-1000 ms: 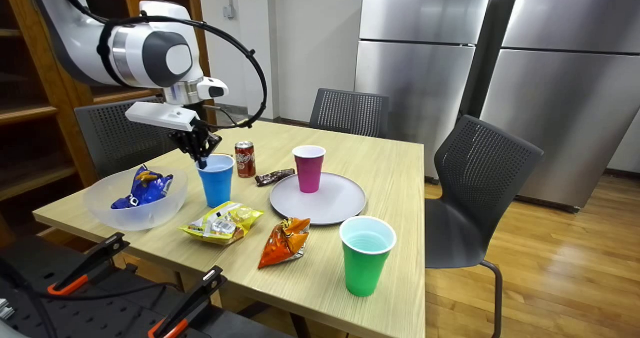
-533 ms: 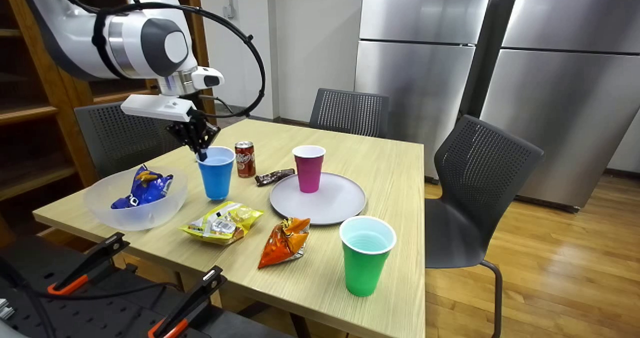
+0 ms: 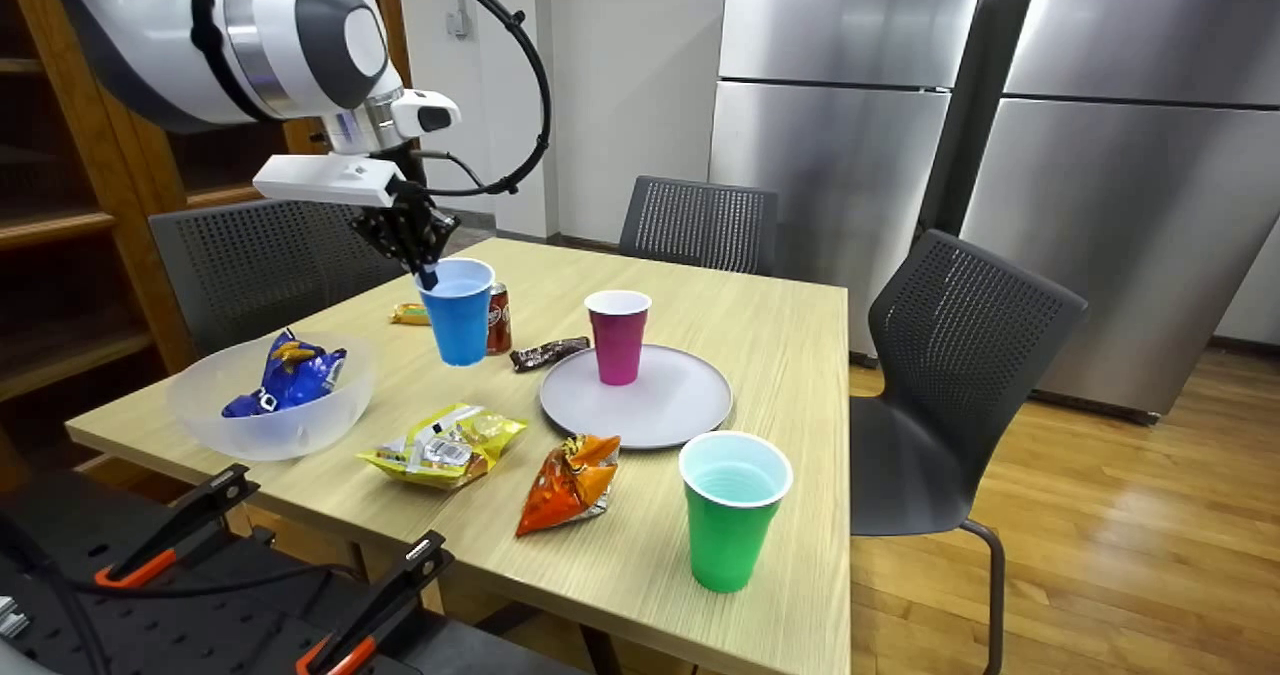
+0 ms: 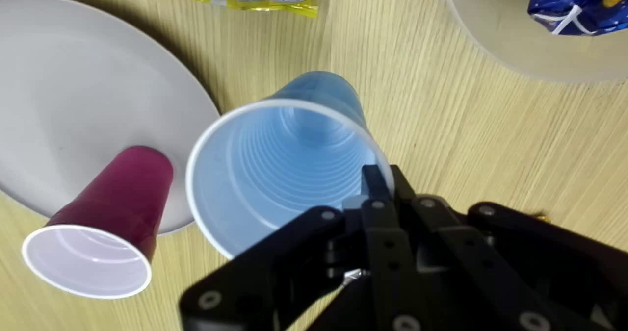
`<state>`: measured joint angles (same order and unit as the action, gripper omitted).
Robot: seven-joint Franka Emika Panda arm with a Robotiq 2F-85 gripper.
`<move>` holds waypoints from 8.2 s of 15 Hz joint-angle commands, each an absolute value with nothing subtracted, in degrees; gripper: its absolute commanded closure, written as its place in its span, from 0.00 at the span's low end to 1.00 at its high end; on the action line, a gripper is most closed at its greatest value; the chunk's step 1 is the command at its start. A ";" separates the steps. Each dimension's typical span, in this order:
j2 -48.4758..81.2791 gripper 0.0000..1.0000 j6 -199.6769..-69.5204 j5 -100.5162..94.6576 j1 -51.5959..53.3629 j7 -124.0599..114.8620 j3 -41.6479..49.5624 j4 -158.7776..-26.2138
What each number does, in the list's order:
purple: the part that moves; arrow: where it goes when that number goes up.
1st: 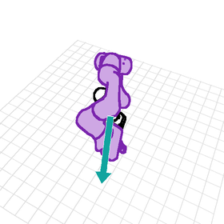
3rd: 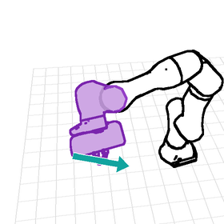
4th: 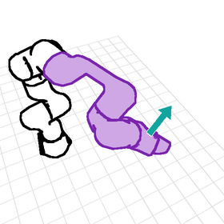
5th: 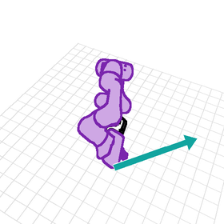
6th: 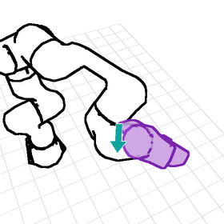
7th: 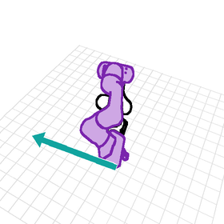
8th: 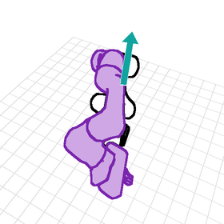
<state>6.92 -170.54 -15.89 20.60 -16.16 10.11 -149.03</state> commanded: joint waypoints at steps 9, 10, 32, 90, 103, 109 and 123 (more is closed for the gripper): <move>0.81 0.99 -167.39 -14.94 17.95 -12.19 15.75 -150.92; 0.56 0.99 -167.02 -13.01 17.39 -9.77 15.68 -151.08; 4.57 0.99 -152.29 -6.21 -5.36 8.82 8.27 -140.73; 25.70 0.00 -148.75 -4.11 -10.50 10.91 6.32 -112.37; 12.63 0.00 -147.83 4.35 -15.65 20.92 5.41 -123.58; 9.59 0.00 -147.81 7.41 -17.06 22.84 7.13 -127.43; 8.34 0.00 -145.72 5.74 -18.37 21.37 13.15 -136.01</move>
<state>9.93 -147.48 7.02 -17.88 21.70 12.56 -133.97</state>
